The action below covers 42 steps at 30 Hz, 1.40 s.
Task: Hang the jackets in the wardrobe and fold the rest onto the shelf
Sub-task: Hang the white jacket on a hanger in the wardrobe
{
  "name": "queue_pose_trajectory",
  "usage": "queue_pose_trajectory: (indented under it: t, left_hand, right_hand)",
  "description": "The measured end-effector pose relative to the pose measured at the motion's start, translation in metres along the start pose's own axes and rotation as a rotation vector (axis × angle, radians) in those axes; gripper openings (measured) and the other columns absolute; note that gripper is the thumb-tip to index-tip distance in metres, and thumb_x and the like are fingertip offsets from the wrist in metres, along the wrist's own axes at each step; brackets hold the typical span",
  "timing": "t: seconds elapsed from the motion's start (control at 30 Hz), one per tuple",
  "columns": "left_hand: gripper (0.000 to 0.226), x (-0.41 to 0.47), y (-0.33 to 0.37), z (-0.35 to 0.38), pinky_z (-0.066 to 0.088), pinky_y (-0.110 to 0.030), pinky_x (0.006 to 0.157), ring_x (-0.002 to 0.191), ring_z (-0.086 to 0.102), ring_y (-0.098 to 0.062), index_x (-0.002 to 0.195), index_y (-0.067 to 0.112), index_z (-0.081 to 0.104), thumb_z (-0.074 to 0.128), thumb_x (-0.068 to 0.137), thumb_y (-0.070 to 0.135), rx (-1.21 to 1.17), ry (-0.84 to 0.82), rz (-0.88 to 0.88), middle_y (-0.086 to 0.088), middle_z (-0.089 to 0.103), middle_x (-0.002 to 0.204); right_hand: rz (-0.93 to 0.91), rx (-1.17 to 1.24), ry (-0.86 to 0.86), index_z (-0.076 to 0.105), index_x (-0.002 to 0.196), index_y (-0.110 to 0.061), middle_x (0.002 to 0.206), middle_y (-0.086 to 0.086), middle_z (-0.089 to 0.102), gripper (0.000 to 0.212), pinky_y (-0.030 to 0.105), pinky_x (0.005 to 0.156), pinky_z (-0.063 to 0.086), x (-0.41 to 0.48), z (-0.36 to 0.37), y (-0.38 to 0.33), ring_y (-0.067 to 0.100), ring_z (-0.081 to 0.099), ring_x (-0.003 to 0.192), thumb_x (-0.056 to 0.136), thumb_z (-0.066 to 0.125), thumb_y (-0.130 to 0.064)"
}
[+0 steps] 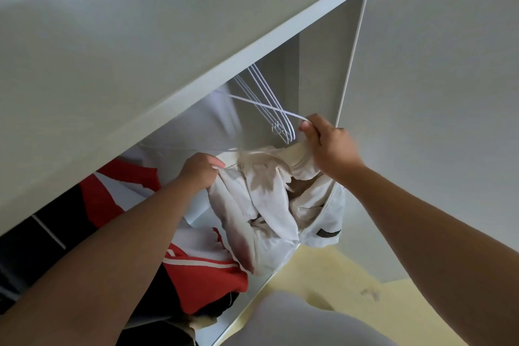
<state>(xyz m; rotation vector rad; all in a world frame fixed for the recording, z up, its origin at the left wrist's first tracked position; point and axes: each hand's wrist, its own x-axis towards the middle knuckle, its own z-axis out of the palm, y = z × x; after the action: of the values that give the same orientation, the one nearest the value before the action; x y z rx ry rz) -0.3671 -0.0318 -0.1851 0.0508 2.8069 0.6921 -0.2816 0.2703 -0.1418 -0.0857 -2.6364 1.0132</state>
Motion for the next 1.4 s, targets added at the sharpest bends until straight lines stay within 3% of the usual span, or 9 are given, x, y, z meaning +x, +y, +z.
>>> queue_pose_trajectory:
  t: [0.1, 0.23, 0.37, 0.5, 0.6, 0.73, 0.97, 1.17, 1.4]
  left_hand:
    - [0.033, -0.006, -0.006, 0.001, 0.053, -0.029, 0.082, 0.100, 0.069, -0.035, 0.102, 0.021, 0.081, 0.056, 0.090, 0.002, -0.131, 0.053, -0.031, -0.008, 0.076, 0.106]
    - [0.035, -0.015, -0.013, 0.002, 0.042, -0.003, 0.075, 0.097, 0.066, -0.012, 0.107, 0.018, 0.077, 0.057, 0.091, -0.006, -0.302, 0.036, 0.053, -0.003, 0.073, 0.112]
    - [0.028, -0.021, -0.020, -0.001, 0.050, -0.024, 0.080, 0.098, 0.066, -0.026, 0.103, 0.008, 0.075, 0.064, 0.087, -0.011, -0.456, 0.071, 0.064, -0.012, 0.073, 0.105]
    - [0.028, -0.019, -0.025, -0.007, 0.046, -0.038, 0.077, 0.083, 0.058, -0.029, 0.086, 0.006, 0.056, 0.079, 0.079, -0.006, -0.509, 0.144, -0.037, -0.017, 0.059, 0.085]
    - [0.040, -0.018, -0.029, -0.019, 0.051, -0.049, 0.076, 0.080, 0.063, -0.044, 0.103, 0.002, 0.067, 0.085, 0.074, 0.023, -0.410, 0.079, -0.074, -0.024, 0.064, 0.085]
    - [0.060, -0.019, -0.031, -0.030, 0.039, -0.033, 0.061, 0.061, 0.048, -0.021, 0.067, 0.006, 0.061, 0.059, 0.057, 0.065, -0.160, 0.045, 0.078, -0.008, 0.049, 0.059]
    - [0.049, -0.021, -0.017, -0.033, 0.044, -0.036, 0.072, 0.078, 0.061, -0.033, 0.084, -0.001, 0.067, 0.059, 0.068, 0.044, -0.013, 0.008, 0.125, -0.016, 0.065, 0.076]
    - [0.024, -0.018, -0.020, -0.028, 0.038, -0.032, 0.069, 0.090, 0.063, -0.031, 0.091, 0.009, 0.061, 0.062, 0.095, 0.033, 0.143, -0.054, 0.127, -0.008, 0.066, 0.091]
    - [0.029, -0.020, -0.017, -0.024, 0.037, -0.032, 0.070, 0.088, 0.064, -0.035, 0.074, 0.023, 0.050, 0.066, 0.090, 0.041, 0.172, 0.150, 0.102, -0.006, 0.064, 0.083]
  right_hand:
    - [0.011, 0.068, 0.073, 0.062, 0.111, -0.031, 0.062, -0.012, 0.057, 0.032, 0.034, 0.059, 0.045, -0.008, -0.023, 0.005, 0.019, 0.057, 0.063, 0.105, 0.037, -0.052]
    - [-0.001, 0.115, 0.110, 0.067, 0.114, -0.037, 0.066, -0.026, 0.060, 0.029, 0.013, 0.056, 0.039, -0.018, -0.060, 0.018, -0.002, 0.055, 0.061, 0.105, 0.041, -0.046]
    - [0.018, 0.119, 0.124, 0.070, 0.116, -0.036, 0.086, -0.003, 0.071, 0.028, 0.023, 0.069, 0.045, -0.022, -0.096, 0.028, 0.007, 0.060, 0.076, 0.106, 0.044, -0.038]
    - [0.015, 0.115, 0.151, 0.073, 0.111, -0.031, 0.069, -0.029, 0.061, 0.026, 0.005, 0.059, 0.035, -0.029, -0.118, 0.038, -0.009, 0.056, 0.067, 0.106, 0.047, -0.031]
    - [0.027, 0.109, 0.138, 0.073, 0.103, -0.030, 0.052, -0.021, 0.049, 0.026, 0.010, 0.046, 0.031, -0.033, -0.129, 0.048, 0.001, 0.046, 0.048, 0.106, 0.048, -0.035]
    - [0.030, 0.109, 0.119, 0.072, 0.098, -0.034, 0.053, -0.015, 0.045, 0.025, 0.012, 0.044, 0.030, -0.034, -0.137, 0.052, 0.005, 0.040, 0.045, 0.105, 0.048, -0.040]
    - [-0.032, 0.018, 0.114, 0.070, 0.096, -0.033, 0.065, 0.012, 0.058, 0.024, 0.014, 0.051, 0.035, -0.032, -0.139, 0.045, 0.012, 0.046, 0.052, 0.104, 0.048, -0.040]
    - [-0.092, -0.055, 0.133, 0.071, 0.099, -0.032, 0.061, -0.009, 0.061, 0.023, 0.010, 0.055, 0.037, -0.032, -0.141, 0.047, 0.006, 0.056, 0.059, 0.104, 0.050, -0.039]
    - [-0.225, -0.201, 0.293, 0.075, 0.106, -0.017, 0.065, 0.011, 0.067, 0.035, 0.042, 0.056, 0.054, -0.038, -0.128, 0.037, 0.038, 0.061, 0.057, 0.103, 0.049, -0.040]
